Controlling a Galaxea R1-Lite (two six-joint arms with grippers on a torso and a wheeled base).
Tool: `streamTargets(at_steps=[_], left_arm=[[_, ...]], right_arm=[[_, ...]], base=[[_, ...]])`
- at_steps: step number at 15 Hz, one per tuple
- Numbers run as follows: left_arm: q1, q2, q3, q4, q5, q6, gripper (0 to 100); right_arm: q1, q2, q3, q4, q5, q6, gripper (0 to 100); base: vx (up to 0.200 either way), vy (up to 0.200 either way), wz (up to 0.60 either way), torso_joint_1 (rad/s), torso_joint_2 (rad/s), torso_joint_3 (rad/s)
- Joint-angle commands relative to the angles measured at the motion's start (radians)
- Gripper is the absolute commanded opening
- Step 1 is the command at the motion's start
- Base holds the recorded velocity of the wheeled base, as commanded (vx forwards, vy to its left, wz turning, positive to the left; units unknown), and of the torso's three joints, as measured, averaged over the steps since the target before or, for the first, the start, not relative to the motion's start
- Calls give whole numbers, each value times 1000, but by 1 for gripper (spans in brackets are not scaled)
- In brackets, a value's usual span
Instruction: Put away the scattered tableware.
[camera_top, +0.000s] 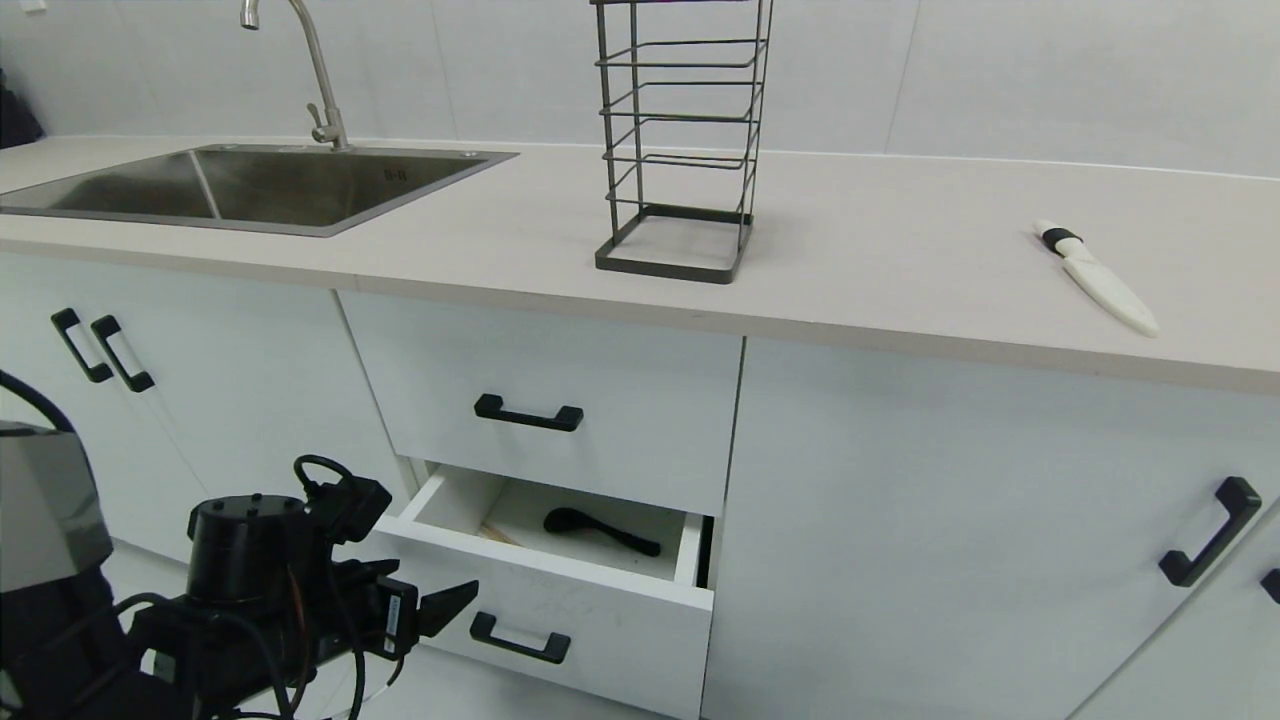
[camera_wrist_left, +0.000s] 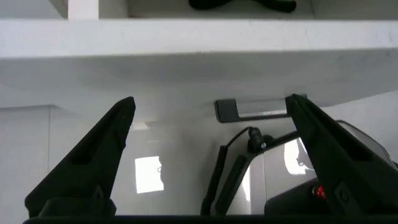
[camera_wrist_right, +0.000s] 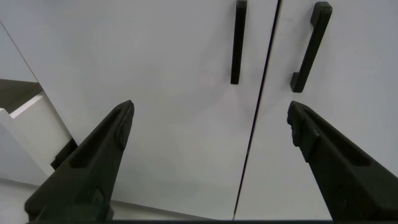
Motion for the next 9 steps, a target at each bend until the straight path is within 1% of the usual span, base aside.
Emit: streamTargets(at_steps=[1, 6, 7, 9], left_arm=[[2, 45, -23, -28, -2, -4, 100], [9, 128, -28, -160, -2, -13, 100], [9, 140, -29, -170, -2, -13, 100], [9, 151, -64, -175, -4, -13, 100]], right_arm=[[0, 2, 0, 0, 0, 0, 100], [0, 1, 0, 0, 0, 0, 100], [0, 1, 0, 0, 0, 0, 100], [0, 1, 0, 0, 0, 0, 100]], base=[[0, 0, 0, 0, 0, 0], [0, 0, 0, 0, 0, 0], [0, 0, 0, 0, 0, 0], [0, 0, 0, 0, 0, 0]])
